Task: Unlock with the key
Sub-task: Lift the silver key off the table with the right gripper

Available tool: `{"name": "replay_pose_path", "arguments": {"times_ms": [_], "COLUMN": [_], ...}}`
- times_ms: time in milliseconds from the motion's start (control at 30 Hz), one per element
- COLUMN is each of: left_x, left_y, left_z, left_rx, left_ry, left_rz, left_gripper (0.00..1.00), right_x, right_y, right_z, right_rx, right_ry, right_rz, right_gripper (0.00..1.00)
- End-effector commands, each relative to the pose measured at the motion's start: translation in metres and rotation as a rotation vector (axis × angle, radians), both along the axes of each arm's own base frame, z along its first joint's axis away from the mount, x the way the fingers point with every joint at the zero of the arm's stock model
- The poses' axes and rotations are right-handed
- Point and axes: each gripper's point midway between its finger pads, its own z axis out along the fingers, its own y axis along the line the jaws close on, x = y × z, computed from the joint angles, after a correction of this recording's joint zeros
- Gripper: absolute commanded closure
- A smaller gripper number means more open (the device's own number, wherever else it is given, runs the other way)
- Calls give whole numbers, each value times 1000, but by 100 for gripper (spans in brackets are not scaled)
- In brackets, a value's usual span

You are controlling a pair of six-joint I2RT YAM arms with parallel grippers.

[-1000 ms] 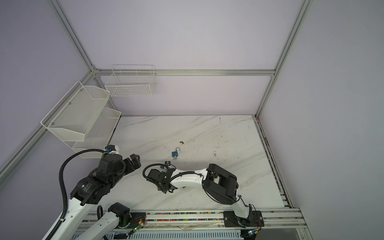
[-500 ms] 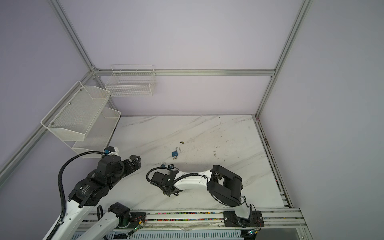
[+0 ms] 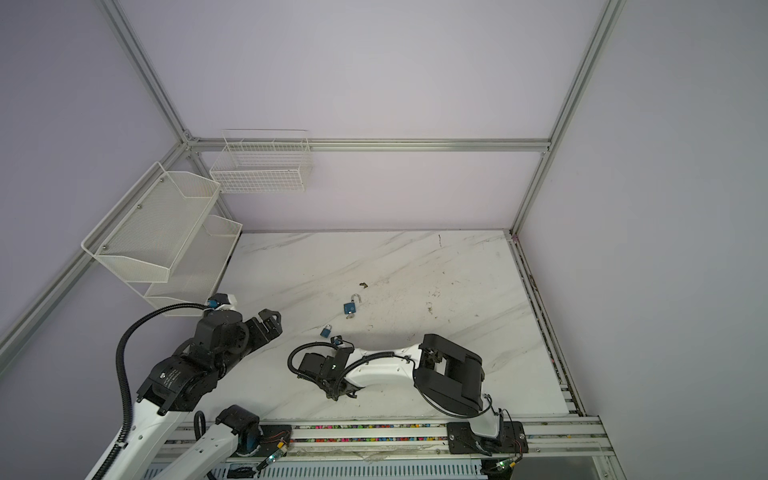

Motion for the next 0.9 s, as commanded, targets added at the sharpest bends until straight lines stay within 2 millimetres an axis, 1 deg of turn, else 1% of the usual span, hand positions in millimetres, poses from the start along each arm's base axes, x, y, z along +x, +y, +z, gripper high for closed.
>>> {"name": "replay_pose_path", "arguments": {"times_ms": [0,167,467,567,667,867], "left_x": [4,5,7,8,8,8], "left_y": [0,-1,-4,-4,-5,-6], "left_z": [19,17,16,14,14,14], "left_rx": [-41,-40,-53,-58,-67,-77], "left_ry": [-54,-48,-47,-43,-42,-44], "left_rz": [21,19,19,23,20,25], "left_gripper": [0,0,0,0,0,0], "right_x": [-7,-4,6,9,10,15], "right_y": [-9,-12,-16,-18,-21,-18], "right_z": [-12,-15,-5,-5,-6,0], "right_rx": [-54,-79,-57,-56,-59,-27], "right_ry": [20,8,-14,-18,-18,-33], "right_rz": [24,31,31,33,37,50], "right_gripper": [70,73,81,84,85,88]}}
